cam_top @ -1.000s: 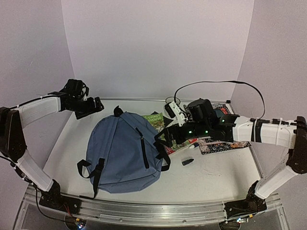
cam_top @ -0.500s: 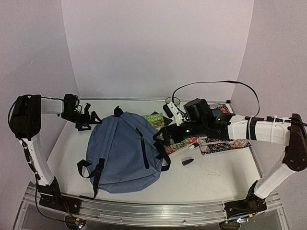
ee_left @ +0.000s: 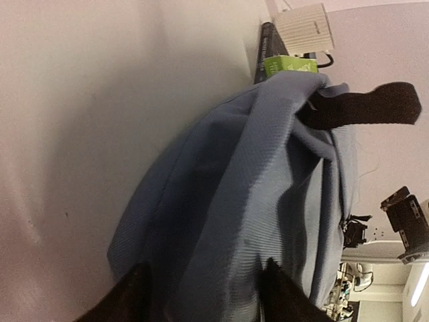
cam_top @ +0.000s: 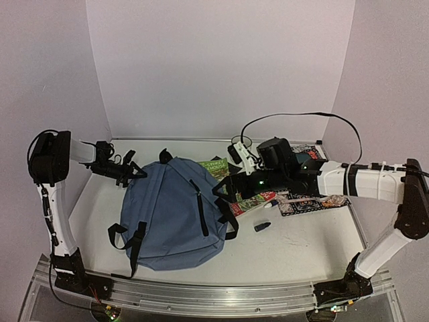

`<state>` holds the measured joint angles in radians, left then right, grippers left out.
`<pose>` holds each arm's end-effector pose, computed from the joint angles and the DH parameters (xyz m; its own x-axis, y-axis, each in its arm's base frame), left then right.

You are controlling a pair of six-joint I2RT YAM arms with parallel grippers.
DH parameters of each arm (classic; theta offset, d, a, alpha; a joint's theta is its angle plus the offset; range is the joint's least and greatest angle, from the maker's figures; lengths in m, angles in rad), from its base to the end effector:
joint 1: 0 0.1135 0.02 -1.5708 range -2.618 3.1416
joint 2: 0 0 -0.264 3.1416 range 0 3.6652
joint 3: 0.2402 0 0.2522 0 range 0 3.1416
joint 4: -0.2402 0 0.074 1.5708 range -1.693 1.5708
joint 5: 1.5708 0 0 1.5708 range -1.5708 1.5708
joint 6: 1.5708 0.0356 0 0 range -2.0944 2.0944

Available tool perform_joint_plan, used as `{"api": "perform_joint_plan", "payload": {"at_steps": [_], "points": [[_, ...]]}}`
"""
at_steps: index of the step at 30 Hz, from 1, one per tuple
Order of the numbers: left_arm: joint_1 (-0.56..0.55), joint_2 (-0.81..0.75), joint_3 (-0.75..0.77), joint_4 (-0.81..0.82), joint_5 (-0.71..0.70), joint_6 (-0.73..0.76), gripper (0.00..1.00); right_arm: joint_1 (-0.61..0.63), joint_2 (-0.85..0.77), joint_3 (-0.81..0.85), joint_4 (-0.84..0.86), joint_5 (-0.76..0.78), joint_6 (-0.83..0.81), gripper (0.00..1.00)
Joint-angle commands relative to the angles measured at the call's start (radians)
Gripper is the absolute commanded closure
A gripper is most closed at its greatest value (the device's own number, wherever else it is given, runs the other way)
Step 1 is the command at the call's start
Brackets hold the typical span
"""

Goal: Pack the student bag
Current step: Pick up the student bag from the book, then turn over the student bag with the book.

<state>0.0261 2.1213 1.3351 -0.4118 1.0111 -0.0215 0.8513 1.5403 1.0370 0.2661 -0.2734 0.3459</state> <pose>0.4081 -0.0195 0.1210 -0.9371 -0.0359 -0.3472 0.2746 0.5381 -0.7969 0.2305 0.2776 0.2863 -0.4499 -0.0181 -0.8929 -0.7915 0.4712 0.3892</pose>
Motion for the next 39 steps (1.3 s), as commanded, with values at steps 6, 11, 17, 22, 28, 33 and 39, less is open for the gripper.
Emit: {"api": "perform_joint_plan", "payload": {"at_steps": [6, 11, 17, 22, 28, 33, 39], "points": [[0.002, -0.151, 0.051, -0.026, 0.124, 0.025, 0.95, -0.004, 0.004, 0.019, 0.015, -0.017, 0.015, 0.03], [0.0, -0.323, 0.027, -0.027, 0.095, -0.046, 1.0, -0.004, -0.013, 0.011, 0.015, 0.0, 0.008, 0.03], [0.0, -0.536, 0.025, -0.027, 0.086, -0.18, 1.0, -0.005, -0.038, 0.006, 0.012, 0.018, -0.012, 0.03], [0.0, -0.71, 0.058, -0.026, 0.025, -0.293, 1.0, -0.005, -0.051, 0.009, 0.01, 0.038, -0.034, 0.04], [0.0, -0.795, 0.24, -0.072, -0.102, -0.336, 1.0, -0.005, -0.081, 0.004, 0.007, 0.063, -0.052, 0.04], [0.0, -0.766, 0.457, -0.138, -0.201, -0.331, 1.0, -0.005, -0.129, -0.036, 0.004, 0.094, -0.052, 0.04], [0.0, -0.696, 0.661, -0.184, -0.232, -0.302, 1.0, -0.005, -0.18, -0.084, 0.002, 0.138, -0.047, 0.04]]}}
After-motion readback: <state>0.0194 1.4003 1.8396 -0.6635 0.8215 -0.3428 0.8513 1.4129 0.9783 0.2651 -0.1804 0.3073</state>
